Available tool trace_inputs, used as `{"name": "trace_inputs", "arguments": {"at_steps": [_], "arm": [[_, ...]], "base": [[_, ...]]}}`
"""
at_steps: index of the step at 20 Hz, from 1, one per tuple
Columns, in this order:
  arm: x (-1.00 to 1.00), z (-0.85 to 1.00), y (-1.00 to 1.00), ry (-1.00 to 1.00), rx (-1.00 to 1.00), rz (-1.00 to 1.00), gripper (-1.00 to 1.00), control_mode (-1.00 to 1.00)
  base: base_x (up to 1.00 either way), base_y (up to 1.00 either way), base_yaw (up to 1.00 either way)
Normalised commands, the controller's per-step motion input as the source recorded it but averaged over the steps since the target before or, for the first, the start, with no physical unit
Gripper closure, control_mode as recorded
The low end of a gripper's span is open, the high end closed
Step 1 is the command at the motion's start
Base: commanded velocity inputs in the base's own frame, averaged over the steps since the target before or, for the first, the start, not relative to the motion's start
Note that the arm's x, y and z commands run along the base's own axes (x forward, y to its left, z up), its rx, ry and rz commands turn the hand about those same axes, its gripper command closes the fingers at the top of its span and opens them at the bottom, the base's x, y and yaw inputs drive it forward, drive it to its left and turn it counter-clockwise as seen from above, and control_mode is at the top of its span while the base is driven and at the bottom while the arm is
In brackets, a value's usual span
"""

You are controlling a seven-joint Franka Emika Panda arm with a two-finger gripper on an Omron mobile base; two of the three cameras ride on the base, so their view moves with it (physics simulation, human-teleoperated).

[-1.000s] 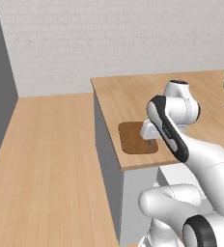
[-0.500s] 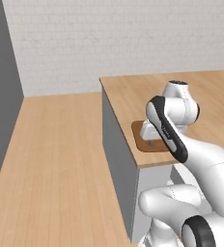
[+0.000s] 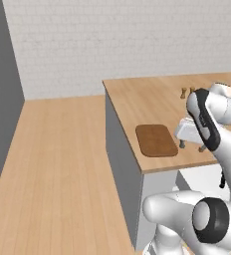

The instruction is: Pick up the knife from the drawer and place it on the cutting board. Then place the meat from the plate to the cutting board.

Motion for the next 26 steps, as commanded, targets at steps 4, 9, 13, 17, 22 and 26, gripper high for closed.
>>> {"name": "trace_inputs", "arguments": {"at_steps": [4,9,13,17,22,26], "arm": [[0.00,0.00,-0.92,0.00,0.14,-0.05,-1.00,-1.00],[0.13,0.00,-0.39,0.10,0.01,-0.05,-1.00,-1.00],[0.00,-0.14,-0.02,0.20,-0.19,-0.10,-1.00,-1.00],[0.00,-0.44,0.00,0.26,-0.26,-0.02,-1.00,-1.00],[-0.37,-0.60,-0.13,0.02,-0.04,-0.01,-1.00,-1.00],[-0.29,-0.57,-0.40,0.00,0.00,-0.03,-1.00,-1.00]], "base": [[0.00,0.00,0.00],[0.00,0.00,0.00],[0.00,0.00,0.00],[0.00,0.00,0.00],[0.00,0.00,0.00],[0.00,0.00,0.00]]}}
